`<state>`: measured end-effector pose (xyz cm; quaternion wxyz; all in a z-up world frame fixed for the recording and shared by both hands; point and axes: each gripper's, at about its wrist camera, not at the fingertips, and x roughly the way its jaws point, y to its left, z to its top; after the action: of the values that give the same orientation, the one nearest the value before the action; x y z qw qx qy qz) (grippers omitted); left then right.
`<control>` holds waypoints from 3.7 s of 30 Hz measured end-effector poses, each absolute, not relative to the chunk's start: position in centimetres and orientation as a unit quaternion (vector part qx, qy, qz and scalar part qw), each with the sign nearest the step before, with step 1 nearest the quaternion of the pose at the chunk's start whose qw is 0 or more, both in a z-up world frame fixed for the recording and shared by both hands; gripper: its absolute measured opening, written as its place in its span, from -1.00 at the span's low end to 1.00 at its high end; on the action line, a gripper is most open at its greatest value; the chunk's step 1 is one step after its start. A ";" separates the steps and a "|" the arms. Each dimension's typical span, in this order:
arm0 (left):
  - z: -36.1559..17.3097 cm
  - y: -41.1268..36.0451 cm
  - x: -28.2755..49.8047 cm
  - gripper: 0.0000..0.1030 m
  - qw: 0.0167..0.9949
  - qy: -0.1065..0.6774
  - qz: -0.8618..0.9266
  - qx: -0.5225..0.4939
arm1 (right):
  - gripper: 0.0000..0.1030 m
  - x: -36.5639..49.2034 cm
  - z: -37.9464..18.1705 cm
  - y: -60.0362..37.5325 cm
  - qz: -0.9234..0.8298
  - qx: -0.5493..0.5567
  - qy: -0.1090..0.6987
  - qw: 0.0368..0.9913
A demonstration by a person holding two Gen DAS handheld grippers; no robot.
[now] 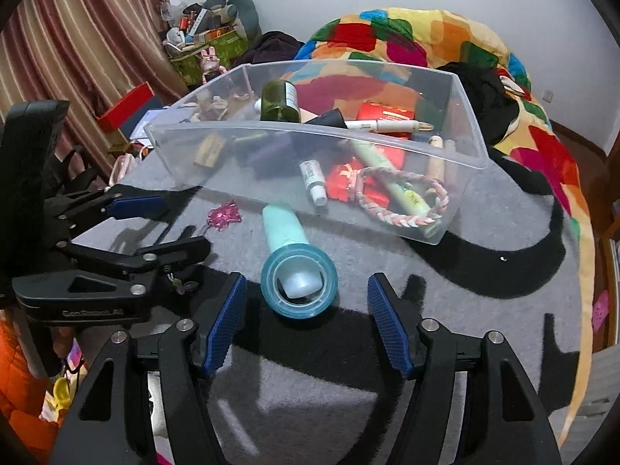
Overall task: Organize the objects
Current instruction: 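Grasp the pink hair clip with the left tool while the right tool grasps the blue tape roll, then release the pink clip and blue tape roll into the clear box, then grasp the white tape roll with the left tool while the right tool grasps the mint bottle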
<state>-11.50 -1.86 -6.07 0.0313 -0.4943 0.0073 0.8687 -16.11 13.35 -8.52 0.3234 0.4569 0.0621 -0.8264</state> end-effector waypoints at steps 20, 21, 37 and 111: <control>-6.3 -0.9 -13.6 -0.62 0.054 0.021 0.869 -0.491 | -0.31 -15.3 -6.9 14.1 -0.839 0.430 0.056 0.330; -6.3 -0.8 -13.4 -0.62 0.055 0.024 0.870 -0.489 | -0.31 -15.3 -6.8 14.1 -0.839 0.429 0.056 0.329; -1.6 -2.4 -10.3 -0.62 0.047 -0.018 0.906 -0.421 | -0.31 -16.0 -4.6 14.2 -0.857 0.400 0.054 0.322; -2.7 -1.6 -6.4 0.64 0.049 -0.021 0.892 -0.448 | -0.12 -19.3 -9.8 10.1 -0.814 0.471 0.099 0.324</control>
<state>-6.37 -1.61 -2.67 0.0490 -0.4483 -0.0213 0.8923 -19.27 10.06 -9.81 0.3237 0.4713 0.0990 -0.8144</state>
